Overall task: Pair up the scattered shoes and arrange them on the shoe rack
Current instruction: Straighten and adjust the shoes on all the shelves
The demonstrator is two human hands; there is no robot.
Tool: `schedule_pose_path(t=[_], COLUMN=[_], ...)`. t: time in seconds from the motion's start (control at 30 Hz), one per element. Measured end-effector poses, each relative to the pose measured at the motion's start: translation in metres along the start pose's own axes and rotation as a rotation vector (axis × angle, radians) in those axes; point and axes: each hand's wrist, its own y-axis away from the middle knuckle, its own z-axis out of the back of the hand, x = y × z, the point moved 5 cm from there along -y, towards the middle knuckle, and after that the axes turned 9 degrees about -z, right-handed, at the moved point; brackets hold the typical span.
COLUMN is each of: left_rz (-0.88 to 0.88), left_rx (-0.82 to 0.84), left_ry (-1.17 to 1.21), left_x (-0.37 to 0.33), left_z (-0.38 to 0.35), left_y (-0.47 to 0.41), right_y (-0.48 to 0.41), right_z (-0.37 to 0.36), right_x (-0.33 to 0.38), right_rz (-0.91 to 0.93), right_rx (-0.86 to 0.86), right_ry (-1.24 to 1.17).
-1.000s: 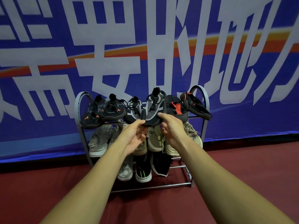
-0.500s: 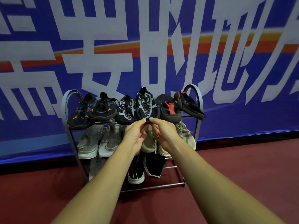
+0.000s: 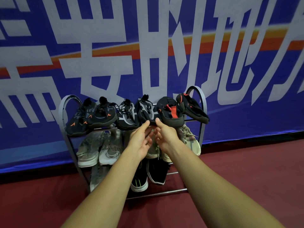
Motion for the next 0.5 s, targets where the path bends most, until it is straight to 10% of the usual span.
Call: schedule_pose_path(t=[0.5], left_rz=[0.036], left_rx=[0.025], left_ry=[-0.06], left_x=[0.001], left_z=[0.008], left_y=[0.005], right_y=[0.008], right_z=[0.027], right_x=[0.011], right_rz=[0.009], right_rx=[-0.246], right_ry=[-0.025])
